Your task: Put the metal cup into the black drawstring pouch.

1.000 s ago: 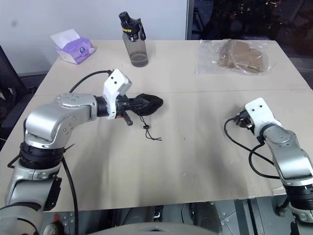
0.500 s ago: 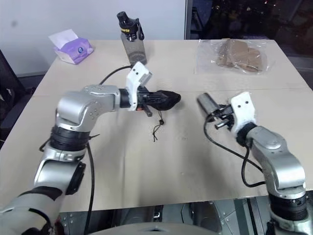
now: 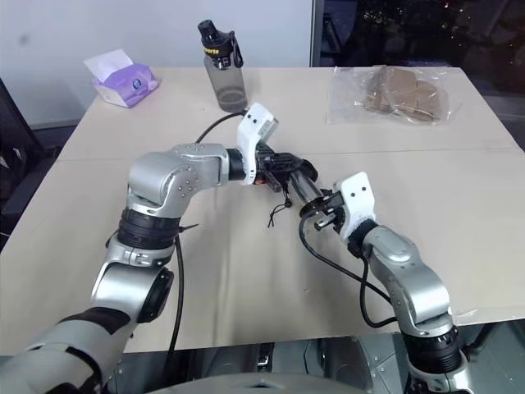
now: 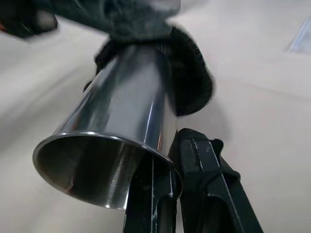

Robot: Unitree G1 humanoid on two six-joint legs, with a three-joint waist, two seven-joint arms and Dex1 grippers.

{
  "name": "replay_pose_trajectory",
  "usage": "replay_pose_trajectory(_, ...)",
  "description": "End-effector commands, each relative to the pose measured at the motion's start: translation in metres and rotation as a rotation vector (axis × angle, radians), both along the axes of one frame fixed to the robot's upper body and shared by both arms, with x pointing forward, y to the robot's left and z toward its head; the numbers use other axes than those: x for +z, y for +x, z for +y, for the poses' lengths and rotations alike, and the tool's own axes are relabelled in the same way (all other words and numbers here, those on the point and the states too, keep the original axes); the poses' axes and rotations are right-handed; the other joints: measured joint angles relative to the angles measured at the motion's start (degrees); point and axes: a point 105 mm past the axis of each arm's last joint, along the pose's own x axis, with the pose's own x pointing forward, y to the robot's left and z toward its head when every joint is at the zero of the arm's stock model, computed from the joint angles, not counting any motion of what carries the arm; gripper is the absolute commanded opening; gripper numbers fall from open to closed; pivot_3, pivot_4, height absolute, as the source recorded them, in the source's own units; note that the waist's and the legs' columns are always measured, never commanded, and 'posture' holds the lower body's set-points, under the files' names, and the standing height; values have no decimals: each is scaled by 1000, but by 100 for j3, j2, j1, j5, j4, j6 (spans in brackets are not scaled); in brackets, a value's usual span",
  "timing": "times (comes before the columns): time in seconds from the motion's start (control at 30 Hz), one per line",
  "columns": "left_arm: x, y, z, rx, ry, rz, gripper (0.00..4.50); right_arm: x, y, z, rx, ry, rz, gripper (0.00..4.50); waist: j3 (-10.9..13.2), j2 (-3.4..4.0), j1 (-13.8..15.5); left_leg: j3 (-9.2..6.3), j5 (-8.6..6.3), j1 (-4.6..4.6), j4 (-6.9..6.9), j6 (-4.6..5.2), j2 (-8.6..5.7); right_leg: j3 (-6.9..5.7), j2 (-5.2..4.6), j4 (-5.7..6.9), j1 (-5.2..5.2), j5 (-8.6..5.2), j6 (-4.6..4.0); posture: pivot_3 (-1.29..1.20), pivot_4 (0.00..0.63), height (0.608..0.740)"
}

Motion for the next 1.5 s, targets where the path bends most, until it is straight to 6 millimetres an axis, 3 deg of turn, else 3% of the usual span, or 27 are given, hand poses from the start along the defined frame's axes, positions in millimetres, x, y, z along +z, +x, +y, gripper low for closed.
replay_pose_trajectory(0.03,7,-8,-1,-36,4,-31,0,8,12,-1,-23,7,-79,58,0,0,-26,1,0,0,0,0,0,1,0,1,-2,0,0,0,150,740)
replay_pose_trajectory(0.17,0,-15,4,-44,29,-18,0,9,21,1,-29,45,-80,58,0,0,-92,6,0,0,1,0,0,9,0,14,-11,0,0,0,150,740)
replay_pose_trajectory(0.33,-1,-22,3,-79,21,-31,0,12,16,23,81,224,18,58,1,2,-99,4,0,-2,-1,-1,5,11,1,37,-27,0,-1,0,150,740)
replay_pose_trajectory(0.37,0,-23,3,-86,22,-35,0,9,17,27,94,183,27,58,1,2,-99,4,0,-2,-1,-1,5,11,1,38,-27,0,-1,0,150,740)
replay_pose_trajectory(0.47,3,-27,2,-105,21,-36,0,-10,21,34,148,-152,-41,58,1,2,-107,10,0,0,2,-1,-2,14,-4,41,-27,-1,-1,0,150,740)
replay_pose_trajectory(0.5,3,-29,2,-112,21,-34,0,-10,21,37,163,-153,-43,58,1,2,-100,14,0,1,4,-1,-7,17,-6,41,-27,-1,-1,0,150,740)
replay_pose_trajectory(0.6,2,-34,3,-129,23,-31,0,18,32,39,102,220,55,58,1,1,-109,7,0,-2,3,-1,-1,14,-2,43,-28,-1,-1,0,150,740)
replay_pose_trajectory(0.8,3,-39,4,-134,9,-23,0,26,48,40,65,492,236,58,2,4,-90,7,1,-5,2,-2,7,18,-5,50,-37,0,-1,0,150,740)
replay_pose_trajectory(0.87,2,-38,5,-124,8,-24,0,24,50,42,56,388,210,58,2,5,-98,9,1,-4,2,-1,6,19,-9,50,-37,0,-2,0,150,740)
replay_pose_trajectory(0.97,3,-35,5,-114,5,-21,0,8,52,44,51,-124,12,58,5,10,-103,12,0,-5,3,-1,-8,20,-9,48,-38,0,-1,0,150,740)
replay_pose_trajectory(1.03,2,-35,5,-108,2,-16,0,-1,52,44,82,-338,-95,58,5,10,-114,15,1,-5,3,-1,-15,22,-13,46,-38,-1,0,0,150,740)
replay_pose_trajectory(1.07,1,-35,5,-107,0,-13,0,-1,51,46,99,-353,-122,58,4,7,-116,17,1,-5,3,-1,-16,23,-13,46,-39,-1,0,0,150,740)
replay_pose_trajectory(1.13,0,-34,4,-103,-5,-10,0,22,56,52,36,125,64,58,4,7,-139,15,1,-5,3,-2,-15,23,-11,46,-38,-1,0,0,150,740)
replay_pose_trajectory(1.17,0,-33,4,-95,-8,-11,0,25,55,54,48,199,97,58,4,4,-173,15,2,-1,1,-3,-9,28,-4,51,-40,-1,0,0,150,740)
replay_pose_trajectory(1.2,0,-30,6,-76,-14,-9,0,23,53,54,73,83,50,58,3,8,-164,8,2,-1,0,-4,9,29,14,53,-41,1,-2,0,150,740)
replay_pose_trajectory(1.27,1,-24,9,-37,-21,-9,0,18,51,50,91,-131,-45,767,5,9,-112,1,1,0,-1,-3,10,21,12,54,-40,1,-2,0,150,740)
replay_pose_trajectory(1.3,1,-20,11,-17,-23,-12,0,20,50,48,98,-139,-56,1047,5,9,-98,1,1,-2,-1,-2,4,19,7,53,-40,0,-2,0,150,740)
replay_pose_trajectory(1.47,5,3,23,99,-30,-41,0,39,29,36,159,-144,-92,3407,5,9,-101,9,1,-6,0,-2,-11,26,-7,47,-40,0,0,0,150,740)
replay_pose_trajectory(1.5,6,5,25,109,-33,-46,0,42,26,32,159,-144,-97,3407,5,9,-100,7,1,-7,0,-2,-11,24,-7,46,-40,0,0,0,150,740)
